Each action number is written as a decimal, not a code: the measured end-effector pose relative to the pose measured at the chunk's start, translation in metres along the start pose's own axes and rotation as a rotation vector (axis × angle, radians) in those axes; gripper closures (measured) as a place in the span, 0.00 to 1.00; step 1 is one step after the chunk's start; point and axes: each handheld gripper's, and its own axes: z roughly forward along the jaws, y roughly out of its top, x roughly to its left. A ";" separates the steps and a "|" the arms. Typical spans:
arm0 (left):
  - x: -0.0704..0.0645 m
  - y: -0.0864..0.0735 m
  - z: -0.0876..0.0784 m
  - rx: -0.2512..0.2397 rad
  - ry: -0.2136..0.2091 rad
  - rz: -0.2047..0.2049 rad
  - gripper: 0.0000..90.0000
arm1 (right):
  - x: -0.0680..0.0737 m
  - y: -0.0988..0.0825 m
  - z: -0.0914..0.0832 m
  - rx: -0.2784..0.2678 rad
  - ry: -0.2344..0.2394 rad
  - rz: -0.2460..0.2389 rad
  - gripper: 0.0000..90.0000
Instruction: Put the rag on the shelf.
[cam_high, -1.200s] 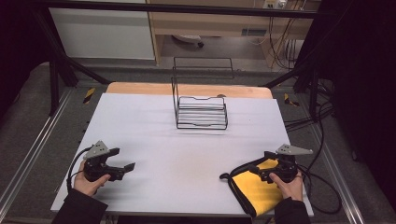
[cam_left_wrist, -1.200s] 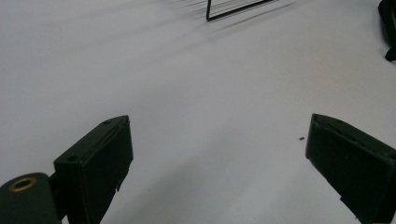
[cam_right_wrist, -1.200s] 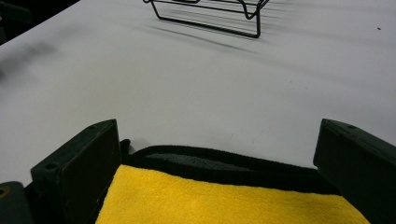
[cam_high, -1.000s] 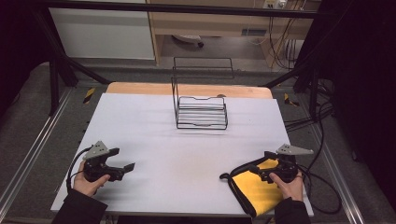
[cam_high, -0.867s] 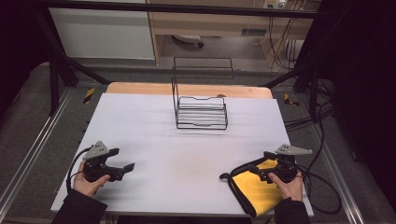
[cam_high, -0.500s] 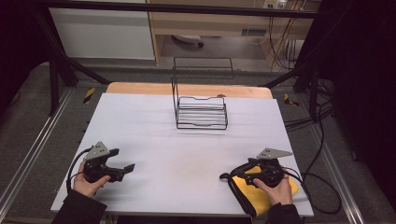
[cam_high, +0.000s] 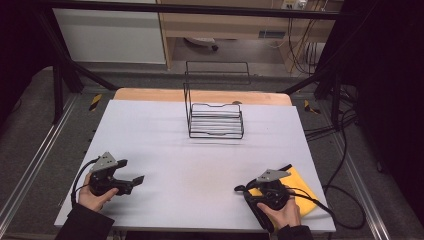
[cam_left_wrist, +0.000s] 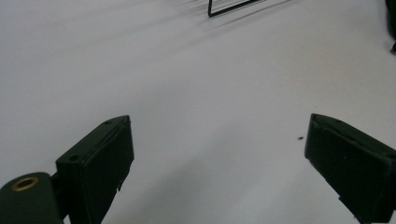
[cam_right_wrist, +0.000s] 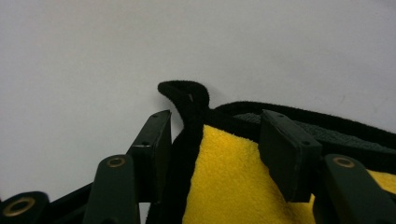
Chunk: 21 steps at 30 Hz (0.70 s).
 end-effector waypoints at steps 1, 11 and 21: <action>0.000 0.000 0.000 0.001 0.000 -0.001 0.09 | 0.001 0.000 0.001 0.003 -0.008 -0.007 0.48; 0.000 0.000 -0.001 -0.002 0.003 -0.004 0.09 | 0.009 -0.004 0.003 0.018 -0.100 -0.063 0.55; 0.000 0.000 -0.002 -0.001 0.004 -0.006 0.10 | 0.019 -0.002 0.006 0.040 -0.127 -0.029 0.40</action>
